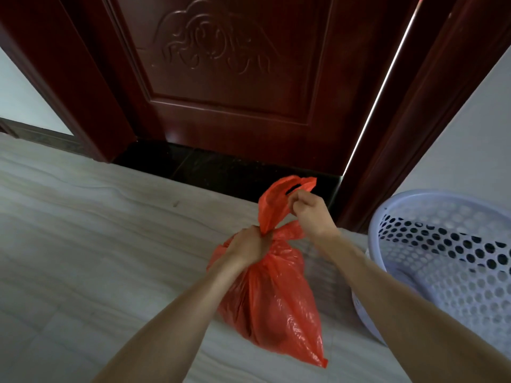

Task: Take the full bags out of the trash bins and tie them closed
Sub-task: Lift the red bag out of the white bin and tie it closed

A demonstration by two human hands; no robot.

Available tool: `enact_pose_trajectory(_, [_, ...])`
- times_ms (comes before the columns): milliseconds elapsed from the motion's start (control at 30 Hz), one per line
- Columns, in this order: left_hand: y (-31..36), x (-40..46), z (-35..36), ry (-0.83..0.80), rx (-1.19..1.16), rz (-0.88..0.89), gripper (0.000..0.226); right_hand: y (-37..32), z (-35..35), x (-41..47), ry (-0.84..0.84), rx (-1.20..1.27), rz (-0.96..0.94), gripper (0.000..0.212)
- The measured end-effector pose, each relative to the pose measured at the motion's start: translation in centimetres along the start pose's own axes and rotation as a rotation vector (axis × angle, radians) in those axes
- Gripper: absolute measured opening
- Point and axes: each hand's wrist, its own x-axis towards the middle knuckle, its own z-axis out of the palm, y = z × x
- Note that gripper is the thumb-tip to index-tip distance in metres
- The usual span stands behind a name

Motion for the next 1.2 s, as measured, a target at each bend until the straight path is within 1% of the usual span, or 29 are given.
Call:
enact_pose_trajectory(33, [-0.5, 0.1, -0.3, -0.026, -0.069, 0.025, 0.036, 0.9, 0.0, 0.1, -0.017, -0.116, -0.007, 0.033])
enact_pose_trajectory(100, [-1.3, 0.4, -0.8, -0.065, -0.186, 0.059, 0.024, 2.8, 0.1, -0.1, -0.109, -0.348, 0.017, 0.02])
enact_pose_trajectory(167, [-2.0, 0.5, -1.1, -0.069, -0.335, 0.033, 0.028, 4.0, 0.0, -0.4, -0.244, -0.593, 0.067, 0.022])
enact_pose_trajectory(233, [-2.5, 0.5, -1.6, -0.057, -0.494, 0.0, 0.038, 4.0, -0.2, -0.7, -0.319, -0.761, 0.06, 0.026])
enact_pose_trajectory(300, [-2.9, 0.5, -2.4, -0.07, -0.54, -0.031, 0.047, 3.5, -0.5, -0.8, -0.292, -0.861, 0.042, 0.032])
enact_pose_trajectory(367, [-3.2, 0.2, -2.9, -0.123, -0.553, -0.027, 0.047, 2.9, -0.8, -0.5, -0.243, -0.906, 0.031, 0.029])
enact_pose_trajectory(400, [-3.1, -0.1, -2.9, -0.158, -0.574, -0.022, 0.043, 2.5, -0.8, -0.2, -0.22, -0.866, 0.044, 0.026])
enact_pose_trajectory(433, [-3.1, -0.3, -2.8, -0.2, -0.58, -0.012, 0.039, 2.1, -0.8, 0.3, -0.188, -0.762, 0.079, 0.024])
enact_pose_trajectory(467, [-2.9, -0.6, -2.7, -0.264, -0.567, 0.004, 0.04, 1.6, -0.8, 1.0, -0.148, -0.591, 0.141, 0.027])
enact_pose_trajectory(533, [-2.7, -1.0, -2.6, -0.44, -0.536, 0.032, 0.052, 0.4, -0.7, 2.0, -0.09, -0.109, 0.332, 0.037])
enact_pose_trajectory(567, [-2.6, -1.1, -2.8, -0.511, -0.532, 0.03, 0.058, -0.2, -0.7, 2.3, -0.07, 0.151, 0.42, 0.038])
enact_pose_trajectory(600, [-2.6, -1.1, -3.0, -0.558, -0.534, 0.016, 0.061, -0.8, -0.7, 2.4, -0.046, 0.389, 0.493, 0.037])
enact_pose_trajectory(633, [-2.8, -1.0, -3.2, -0.583, -0.549, -0.006, 0.063, -1.3, -0.8, 2.4, -0.026, 0.577, 0.552, 0.036])
enact_pose_trajectory(667, [-2.9, -0.9, -3.5, -0.588, -0.591, -0.044, 0.063, -1.7, -1.1, 2.3, -0.018, 0.704, 0.59, 0.035])
enact_pose_trajectory(700, [-3.1, -0.9, -3.7, -0.581, -0.651, -0.084, 0.059, -2.0, -1.3, 2.2, -0.02, 0.779, 0.611, 0.032])
enact_pose_trajectory(767, [-4.1, -0.6, -3.9, -0.526, -0.8, -0.148, 0.046, -2.4, -1.6, 1.9, -0.052, 0.815, 0.619, 0.027])
enact_pose_trajectory(800, [-4.5, -0.4, -4.3, -0.491, -0.895, -0.167, 0.04, -2.5, -1.7, 1.7, -0.075, 0.763, 0.606, 0.026])
enact_pose_trajectory(867, [-5.3, -0.1, -5.0, -0.434, -1.027, -0.191, 0.037, -2.5, -1.6, 1.1, -0.122, 0.532, 0.54, 0.026])
enact_pose_trajectory(900, [-5.5, 0.1, -5.2, -0.405, -1.048, -0.202, 0.043, -2.3, -1.5, 0.9, -0.147, 0.402, 0.498, 0.027])
enact_pose_trajectory(967, [-5.2, 0.2, -5.5, -0.342, -1.062, -0.217, 0.063, -2.2, -1.3, 0.1, -0.203, 0.193, 0.413, 0.031])
enact_pose_trajectory(1000, [-4.7, 0.1, -5.6, -0.297, -1.09, -0.218, 0.063, -1.9, -1.2, -0.2, -0.231, 0.103, 0.374, 0.032])
enact_pose_trajectory(1033, [-4.6, 0.3, -5.4, -0.23, -1.141, -0.213, 0.053, -1.6, -1.1, -0.5, -0.246, 0.014, 0.345, 0.034])
enact_pose_trajectory(1100, [-4.2, 0.7, -5.0, -0.117, -1.337, -0.212, 0.03, -0.4, -0.8, -1.0, -0.246, -0.122, 0.343, 0.037])
enact_pose_trajectory(1167, [-3.9, 1.3, -4.4, -0.083, -1.528, -0.146, 0.023, 0.8, -0.6, -1.3, -0.278, -0.137, 0.427, 0.031])
enact_pose_trajectory(1200, [-3.7, 1.3, -4.3, -0.092, -1.613, -0.107, 0.022, 1.4, -0.5, -1.4, -0.293, -0.132, 0.482, 0.027])
